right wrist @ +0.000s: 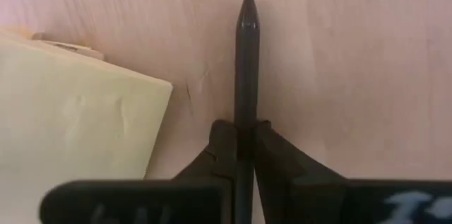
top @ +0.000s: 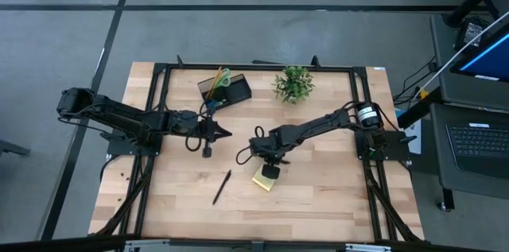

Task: Pick and place office supplies into organizer
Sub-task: Put the right pen into the desk organizer, then put the pen into the desk organizer

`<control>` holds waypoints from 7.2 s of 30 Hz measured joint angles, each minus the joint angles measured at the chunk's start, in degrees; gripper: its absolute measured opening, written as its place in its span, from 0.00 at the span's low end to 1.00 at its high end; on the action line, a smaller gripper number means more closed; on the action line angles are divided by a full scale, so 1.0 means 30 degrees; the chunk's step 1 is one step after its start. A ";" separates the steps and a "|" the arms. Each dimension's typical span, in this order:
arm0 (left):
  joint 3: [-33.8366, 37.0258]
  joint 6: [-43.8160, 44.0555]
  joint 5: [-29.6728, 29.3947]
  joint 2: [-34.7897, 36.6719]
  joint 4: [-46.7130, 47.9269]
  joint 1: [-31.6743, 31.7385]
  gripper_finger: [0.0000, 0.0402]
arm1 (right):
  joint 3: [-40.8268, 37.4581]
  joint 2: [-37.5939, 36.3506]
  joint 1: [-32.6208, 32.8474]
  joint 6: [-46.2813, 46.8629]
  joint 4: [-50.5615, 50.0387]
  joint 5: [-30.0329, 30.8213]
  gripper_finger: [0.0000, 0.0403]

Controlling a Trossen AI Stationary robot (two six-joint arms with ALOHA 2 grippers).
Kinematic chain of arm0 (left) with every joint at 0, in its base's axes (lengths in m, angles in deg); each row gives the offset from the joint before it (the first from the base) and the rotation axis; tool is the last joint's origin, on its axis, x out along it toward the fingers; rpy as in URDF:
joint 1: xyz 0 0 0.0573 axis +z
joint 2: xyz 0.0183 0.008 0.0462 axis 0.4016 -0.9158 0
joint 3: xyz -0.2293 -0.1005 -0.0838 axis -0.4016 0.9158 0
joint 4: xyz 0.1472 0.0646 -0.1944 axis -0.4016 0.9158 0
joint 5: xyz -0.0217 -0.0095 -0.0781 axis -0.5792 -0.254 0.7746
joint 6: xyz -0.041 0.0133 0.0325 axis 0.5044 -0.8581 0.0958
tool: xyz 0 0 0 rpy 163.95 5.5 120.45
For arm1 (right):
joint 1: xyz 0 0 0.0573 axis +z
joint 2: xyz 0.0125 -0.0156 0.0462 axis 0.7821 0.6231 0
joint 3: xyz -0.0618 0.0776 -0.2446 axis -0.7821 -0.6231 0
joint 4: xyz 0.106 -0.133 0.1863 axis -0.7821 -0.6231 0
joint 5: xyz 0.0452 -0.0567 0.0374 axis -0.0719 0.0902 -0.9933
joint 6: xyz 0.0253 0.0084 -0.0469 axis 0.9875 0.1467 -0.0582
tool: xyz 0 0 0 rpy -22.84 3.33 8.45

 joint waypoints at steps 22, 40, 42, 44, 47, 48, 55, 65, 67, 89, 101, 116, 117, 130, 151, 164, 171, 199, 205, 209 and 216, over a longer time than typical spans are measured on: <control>0.0000 0.0203 -0.0979 0.0000 -0.2532 0.0000 0.22 | 0.5896 0.0158 -0.0184 -0.6240 -0.6828 0.4633 0.08; -0.0022 -0.3736 -0.0887 0.0007 -0.6737 0.0131 0.28 | 0.6474 -0.5130 -0.0170 -0.7435 -0.5304 0.8060 0.08; -0.0022 -0.3895 -0.0783 0.0007 -0.6776 0.0153 0.29 | 0.6481 -0.5534 -0.0098 -0.7479 -0.4644 0.8073 0.08; -0.0022 -0.4176 -0.0600 0.0007 -0.6823 0.0160 0.29 | 0.6481 -0.5665 -0.0070 -0.7850 -0.4403 0.8052 0.08; -0.0022 -0.4240 -0.0094 0.0007 -0.7383 0.0156 0.29 | 0.6467 -0.5772 -0.0009 -0.7931 -0.3969 0.7976 0.08; -0.0022 -0.4243 0.0051 0.0007 -0.7647 0.0153 0.29 | 0.6466 -0.5794 -0.0002 -0.7931 -0.3749 0.7969 0.08; -0.0020 -0.4350 0.0082 -0.0300 -0.8741 0.0438 0.29 | 0.6466 -0.5897 -0.0023 -0.8947 -0.2044 0.5954 0.08; -0.0109 -0.4157 0.1067 -0.2809 -1.2731 0.0546 0.29 | 0.6466 -0.5897 -0.0024 -1.0460 0.0251 0.4640 0.08; -0.0117 -0.4158 0.1411 -0.3110 -1.3598 0.0513 0.29 | 0.6466 -0.5897 -0.0082 -1.0502 0.0324 0.4639 0.08; -0.1234 -0.3706 0.2858 -0.4571 -1.5558 0.0509 0.20 | 0.6466 -0.5889 -0.0148 -1.0896 0.0899 0.4646 0.08; -0.1974 -0.4896 0.3032 -0.5398 -1.5019 0.0670 0.06 | 0.6466 -0.5875 -0.0148 -1.0785 0.0338 0.4624 0.08; -0.1902 -0.5392 -0.0675 -0.3473 -1.0894 0.1074 0.06 | 0.6496 -0.5875 -0.0177 -1.0793 -0.1065 0.4869 0.53; -0.1908 -0.5547 -0.1201 -0.3190 -1.0644 0.1121 0.06 | 0.6496 -0.5882 -0.0191 -1.0602 -0.1606 0.5101 0.55; -0.1923 -0.5688 -0.9883 0.0138 -0.5317 0.1100 0.06 | 0.6474 -0.5736 -0.1415 -0.6896 -0.5993 0.6134 0.27; -0.1938 -0.0146 -1.5081 0.0743 0.2652 0.3619 0.06 | 0.0175 -0.6267 -0.2965 -0.7960 0.2390 0.5607 0.01; -0.1938 0.1757 -1.2530 0.0743 0.5103 0.6018 0.06 | -0.3752 -0.7933 -0.3608 -0.8497 0.6749 0.2551 0.02; -0.1958 0.2659 -0.9198 0.0694 0.5431 0.7341 0.06 | -0.4757 -0.8002 -0.3979 -0.9545 0.9034 0.2446 0.01; -0.1996 -0.1479 -0.7290 0.2696 0.3081 0.6682 0.26 | -0.4745 -0.7133 -0.4343 -0.8448 1.0279 0.0931 0.01; -0.1996 -0.0974 -0.4957 0.4822 0.3214 0.4308 0.24 | -0.4746 -0.6159 -0.4291 -0.9898 1.1047 -0.0366 0.02; -0.2004 0.2769 -0.3793 0.5991 0.4963 0.2672 0.23 | -0.4739 -0.6311 -0.3924 -0.9486 1.1123 -0.0867 0.01; -0.3432 0.6316 -0.6554 0.5125 1.0983 -0.0045 0.23 | -0.4273 -0.7027 -0.3536 -0.8924 1.1137 -0.0855 0.00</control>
